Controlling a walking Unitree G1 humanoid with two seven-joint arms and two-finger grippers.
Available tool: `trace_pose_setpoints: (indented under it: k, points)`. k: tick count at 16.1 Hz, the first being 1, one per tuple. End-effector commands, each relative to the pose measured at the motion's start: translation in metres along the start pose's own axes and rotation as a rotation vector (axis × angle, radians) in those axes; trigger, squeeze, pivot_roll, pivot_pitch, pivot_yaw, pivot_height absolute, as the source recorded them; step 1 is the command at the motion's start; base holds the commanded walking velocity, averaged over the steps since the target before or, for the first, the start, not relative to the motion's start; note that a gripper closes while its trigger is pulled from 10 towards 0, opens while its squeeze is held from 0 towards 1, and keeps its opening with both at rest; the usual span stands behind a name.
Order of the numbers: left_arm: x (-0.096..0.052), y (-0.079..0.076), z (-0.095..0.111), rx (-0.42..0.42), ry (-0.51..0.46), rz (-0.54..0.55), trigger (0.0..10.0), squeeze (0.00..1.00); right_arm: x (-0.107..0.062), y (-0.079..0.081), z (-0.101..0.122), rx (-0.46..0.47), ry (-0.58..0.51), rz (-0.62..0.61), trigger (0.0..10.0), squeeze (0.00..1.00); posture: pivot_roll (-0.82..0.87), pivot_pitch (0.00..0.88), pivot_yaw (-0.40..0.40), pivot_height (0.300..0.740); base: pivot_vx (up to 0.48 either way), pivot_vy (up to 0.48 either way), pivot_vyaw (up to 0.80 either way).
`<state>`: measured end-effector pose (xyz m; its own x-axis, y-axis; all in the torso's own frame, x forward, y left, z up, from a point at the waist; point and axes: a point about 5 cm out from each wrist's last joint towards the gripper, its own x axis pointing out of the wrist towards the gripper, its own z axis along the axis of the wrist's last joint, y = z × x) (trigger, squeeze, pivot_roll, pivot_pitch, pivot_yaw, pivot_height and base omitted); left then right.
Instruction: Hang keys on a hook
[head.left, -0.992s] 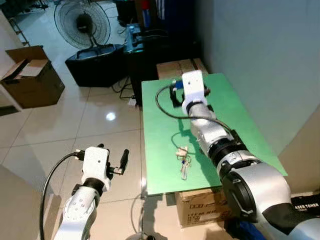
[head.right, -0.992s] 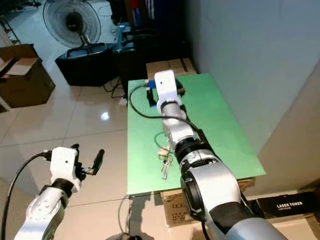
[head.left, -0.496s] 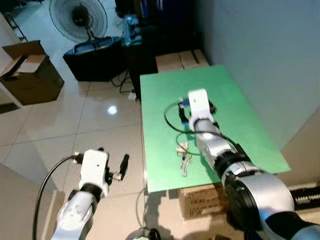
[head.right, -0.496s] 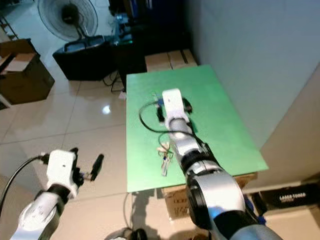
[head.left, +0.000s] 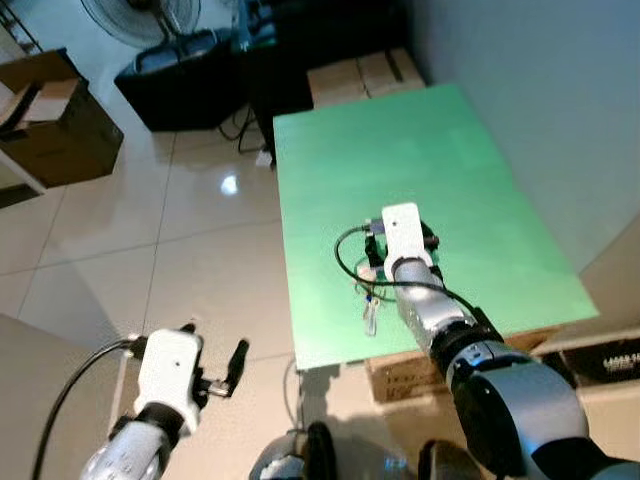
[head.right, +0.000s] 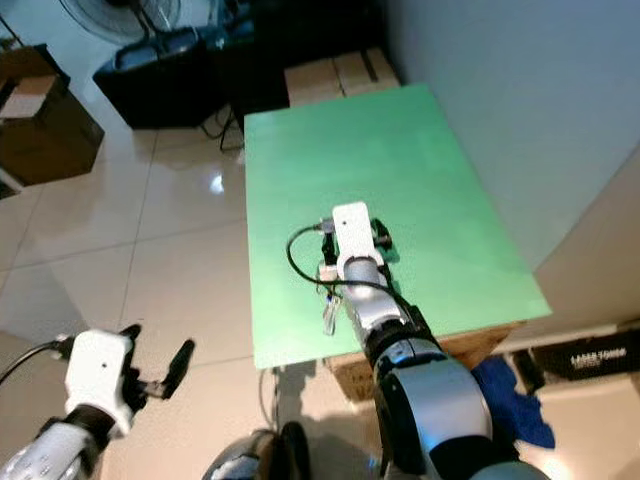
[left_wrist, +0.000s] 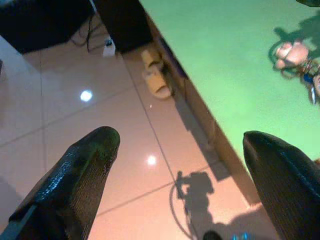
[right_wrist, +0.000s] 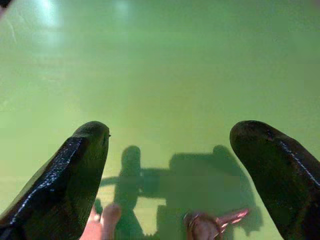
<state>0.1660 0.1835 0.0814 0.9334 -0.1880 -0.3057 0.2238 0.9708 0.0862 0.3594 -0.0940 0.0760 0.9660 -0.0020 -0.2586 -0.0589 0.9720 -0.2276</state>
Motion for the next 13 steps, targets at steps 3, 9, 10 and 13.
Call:
trace_pose_setpoints:
  k: [3,9,10,13]
  points:
    - [-0.018,0.007,-0.001,0.017,0.049,0.008,10.0,0.0,-0.008,0.012,-0.022,0.006,0.075,0.012,10.0,0.0,0.13,0.317,0.232,0.74,0.0,0.0,0.0]
    - [-0.064,0.004,0.008,0.018,0.085,-0.016,10.0,0.0,-0.019,0.013,-0.05,0.052,0.178,-0.028,5.5,0.0,0.13,0.348,0.252,0.74,0.0,0.0,0.0]
    - [-0.064,0.005,0.007,0.018,0.092,-0.023,10.0,0.0,-0.019,0.01,-0.053,0.066,0.195,-0.025,0.0,0.0,0.13,0.347,0.254,0.74,0.0,0.0,0.0]
    - [-0.063,0.005,0.005,0.015,0.094,-0.035,10.0,0.0,-0.021,0.01,-0.056,0.066,0.205,-0.031,0.0,0.0,0.12,0.342,0.255,0.74,0.0,0.0,0.0]
